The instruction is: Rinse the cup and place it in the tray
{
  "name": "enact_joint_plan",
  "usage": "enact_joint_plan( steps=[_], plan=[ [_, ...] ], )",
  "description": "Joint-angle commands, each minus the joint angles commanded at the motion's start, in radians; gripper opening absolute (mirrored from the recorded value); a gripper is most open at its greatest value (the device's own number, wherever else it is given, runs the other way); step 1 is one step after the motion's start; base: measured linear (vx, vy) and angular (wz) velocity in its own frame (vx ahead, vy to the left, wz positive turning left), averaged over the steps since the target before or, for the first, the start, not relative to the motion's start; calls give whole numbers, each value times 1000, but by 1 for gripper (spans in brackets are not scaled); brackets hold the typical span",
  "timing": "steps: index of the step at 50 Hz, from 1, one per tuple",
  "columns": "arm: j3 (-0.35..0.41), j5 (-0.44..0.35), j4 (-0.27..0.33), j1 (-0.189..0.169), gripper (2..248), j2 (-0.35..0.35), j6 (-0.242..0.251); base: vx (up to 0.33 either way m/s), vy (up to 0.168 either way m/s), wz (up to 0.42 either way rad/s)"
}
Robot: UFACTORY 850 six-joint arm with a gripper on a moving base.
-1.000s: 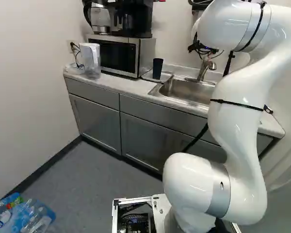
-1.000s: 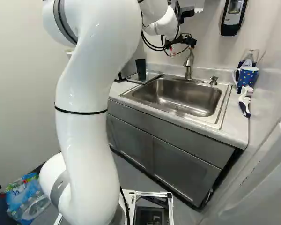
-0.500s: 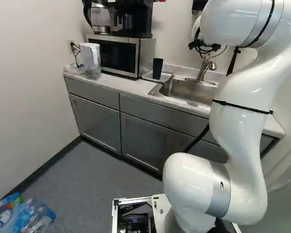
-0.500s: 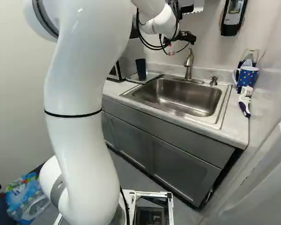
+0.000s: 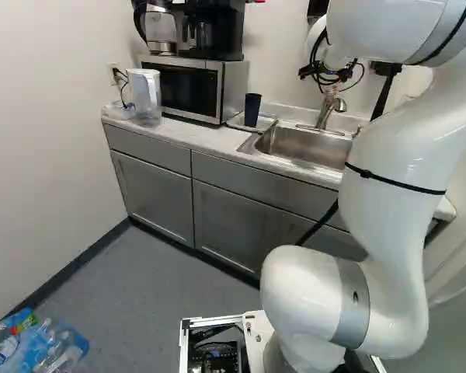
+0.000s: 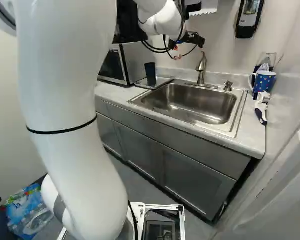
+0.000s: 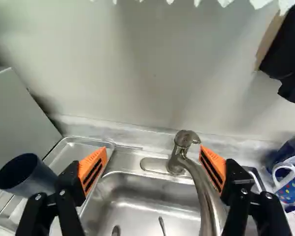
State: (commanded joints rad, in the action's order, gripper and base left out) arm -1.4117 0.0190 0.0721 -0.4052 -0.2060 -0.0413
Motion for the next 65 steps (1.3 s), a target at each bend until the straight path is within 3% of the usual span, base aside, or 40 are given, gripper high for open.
enact_joint_plan(
  steps=[13,36,65],
  plan=[
    [71,30,0,17,247,65,0,0,0,0],
    [159,149,0,34,247,149,0,0,0,0],
    [211,322,0,29,247,200,0,0,0,0]
  ],
)
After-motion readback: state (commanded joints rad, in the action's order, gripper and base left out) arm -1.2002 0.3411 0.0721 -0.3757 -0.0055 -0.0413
